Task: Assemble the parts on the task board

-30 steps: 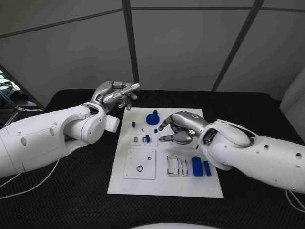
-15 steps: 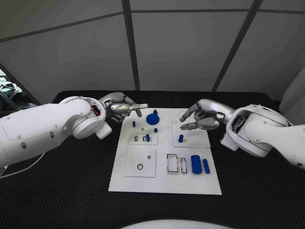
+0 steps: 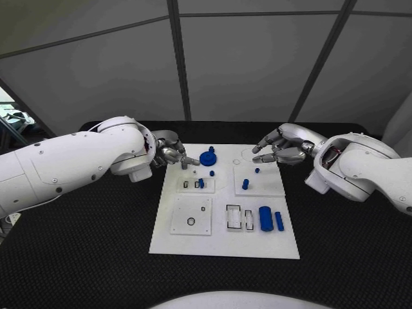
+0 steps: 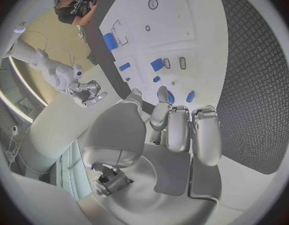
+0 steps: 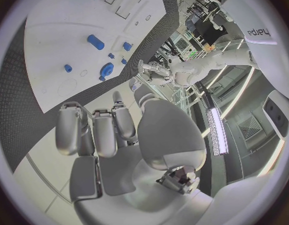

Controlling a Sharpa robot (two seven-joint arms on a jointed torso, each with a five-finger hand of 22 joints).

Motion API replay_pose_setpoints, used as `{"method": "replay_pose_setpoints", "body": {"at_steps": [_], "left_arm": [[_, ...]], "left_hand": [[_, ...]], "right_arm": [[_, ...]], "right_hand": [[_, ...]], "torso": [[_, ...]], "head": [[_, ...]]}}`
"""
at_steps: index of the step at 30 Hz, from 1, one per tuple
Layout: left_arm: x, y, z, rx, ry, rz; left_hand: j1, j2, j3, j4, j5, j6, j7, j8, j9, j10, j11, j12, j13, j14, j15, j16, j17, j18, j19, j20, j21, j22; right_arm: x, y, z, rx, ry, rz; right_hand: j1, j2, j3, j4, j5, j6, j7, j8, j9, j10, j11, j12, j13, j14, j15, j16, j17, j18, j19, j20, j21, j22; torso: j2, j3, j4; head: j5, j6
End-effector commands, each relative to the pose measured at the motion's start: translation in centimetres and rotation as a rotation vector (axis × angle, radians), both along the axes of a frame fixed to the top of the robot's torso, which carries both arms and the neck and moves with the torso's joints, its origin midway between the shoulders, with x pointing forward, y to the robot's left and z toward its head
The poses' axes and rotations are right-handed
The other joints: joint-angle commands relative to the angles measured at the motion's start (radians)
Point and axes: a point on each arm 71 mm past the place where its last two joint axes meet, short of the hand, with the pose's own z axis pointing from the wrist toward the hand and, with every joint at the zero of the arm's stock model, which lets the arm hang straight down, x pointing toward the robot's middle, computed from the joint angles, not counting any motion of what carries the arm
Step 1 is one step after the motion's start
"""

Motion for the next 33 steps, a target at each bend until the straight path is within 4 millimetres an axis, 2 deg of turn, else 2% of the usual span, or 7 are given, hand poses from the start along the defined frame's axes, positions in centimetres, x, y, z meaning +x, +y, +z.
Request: {"method": "replay_pose_setpoints", "body": {"at_steps": [1, 3, 7, 11, 13, 25, 33], "left_arm": [[0.2, -0.2, -0.2, 0.108, 0.011, -0.005], [0.4, -0.7, -0.4, 0.122, 0.014, -0.015], [0.5, -1.6, -0.7, 0.139, 0.015, -0.029], [0.6, -2.5, -1.0, 0.150, 0.023, -0.049], [0.6, -2.7, -1.1, 0.155, 0.027, -0.056], [0.5, -4.5, -2.1, 0.210, 0.078, -0.123], [0.7, -5.2, -2.3, 0.228, 0.095, -0.145]], "left_hand": [[0.007, 0.000, -0.001, -0.003, 0.000, -0.004, 0.003, -0.006, 0.000, 0.003, 0.007, 0.009, 0.005, 0.050, 0.007, 0.004, 0.047, -0.162, 0.032, 0.008, 0.005, 0.107], [0.003, 0.001, -0.008, 0.003, 0.000, -0.003, 0.004, -0.006, 0.000, 0.004, 0.007, 0.011, 0.007, 0.050, 0.008, 0.005, 0.047, -0.162, 0.032, 0.009, 0.005, 0.107], [-0.011, 0.000, -0.031, 0.022, 0.000, -0.002, 0.005, -0.009, 0.001, 0.004, 0.009, 0.012, 0.010, 0.050, 0.009, 0.004, 0.047, -0.162, 0.032, 0.012, 0.005, 0.108], [-0.049, -0.015, -0.078, 0.060, -0.001, -0.003, 0.005, -0.014, 0.001, 0.005, 0.009, 0.017, 0.017, 0.050, 0.009, 0.004, 0.048, -0.163, 0.036, 0.012, 0.010, 0.116], [-0.053, -0.016, -0.086, 0.065, -0.001, -0.004, 0.005, -0.016, 0.000, 0.005, 0.009, 0.017, 0.018, 0.050, 0.009, 0.004, 0.048, -0.163, 0.035, 0.012, 0.009, 0.116], [-0.038, -0.008, -0.096, 0.062, -0.001, -0.010, 0.009, -0.023, -0.002, -0.002, 0.012, 0.012, 0.014, 0.049, 0.011, 0.003, 0.047, -0.162, 0.031, 0.014, 0.006, 0.109], [-0.005, 0.019, -0.092, 0.056, 0.000, -0.005, 0.009, -0.023, 0.001, -0.005, 0.013, 0.009, 0.012, 0.049, 0.012, 0.003, 0.047, -0.162, 0.032, 0.015, 0.007, 0.112]], "right_arm": [[0.1, 0.1, 0.2, 0.007, -0.015, -0.006], [0.2, 0.2, 0.2, 0.004, -0.020, -0.006], [0.2, 0.4, 0.2, 0.001, -0.024, -0.005], [0.3, 0.5, 0.2, -0.002, -0.026, -0.003], [0.3, 0.6, 0.2, -0.002, -0.026, -0.002], [0.4, 0.9, 0.2, -0.004, -0.027, -0.002], [0.5, 1.0, 0.2, -0.005, -0.026, -0.003]], "right_hand": [[0.010, 0.001, -0.003, -0.003, 0.007, -0.008, -0.001, -0.004, -0.002, -0.005, 0.002, -0.006, -0.001, 0.051, -0.005, -0.002, 0.038, 0.020, -0.006, 0.000, -0.005, 0.000], [0.010, 0.001, -0.003, -0.003, 0.008, -0.009, 0.000, -0.005, -0.002, -0.005, 0.002, -0.006, -0.001, 0.051, -0.005, -0.003, 0.038, 0.020, -0.006, 0.000, -0.006, 0.000], [0.009, 0.001, -0.003, -0.002, 0.014, -0.011, 0.000, -0.006, -0.003, -0.006, 0.003, -0.008, -0.003, 0.051, -0.005, -0.004, 0.036, 0.021, -0.008, 0.001, -0.007, -0.003], [0.009, 0.001, -0.003, -0.002, 0.015, -0.011, 0.000, -0.006, -0.003, -0.008, 0.003, -0.010, -0.005, 0.051, -0.005, -0.005, 0.035, 0.021, -0.009, 0.001, -0.008, -0.005], [0.009, 0.001, -0.003, -0.002, 0.015, -0.011, 0.000, -0.006, -0.003, -0.008, 0.003, -0.010, -0.005, 0.051, -0.005, -0.005, 0.035, 0.021, -0.009, 0.001, -0.008, -0.005], [0.008, 0.002, -0.004, -0.001, 0.021, -0.014, 0.001, -0.007, -0.004, -0.011, 0.003, -0.014, -0.009, 0.050, -0.004, -0.007, 0.032, 0.022, -0.012, 0.001, -0.011, -0.009], [0.008, 0.003, -0.003, -0.001, 0.025, -0.014, 0.001, -0.007, -0.004, -0.011, 0.003, -0.015, -0.009, 0.050, -0.004, -0.008, 0.032, 0.022, -0.012, 0.001, -0.011, -0.011]], "torso": [[-0.001, 0.0005, -0.0007], [-0.001, 0.0011, -0.0002], [0.001, -0.0001, -0.0016], [0.001, 0.0005, -0.0007], [0.001, 0.0005, -0.0012], [0.000, 0.0007, -0.0012], [0.001, 0.0005, -0.0007]], "head": [[0.001, -0.003], [0.002, -0.006], [0.004, -0.007], [0.005, -0.009], [0.006, -0.010], [0.005, -0.016], [0.007, -0.020]]}}
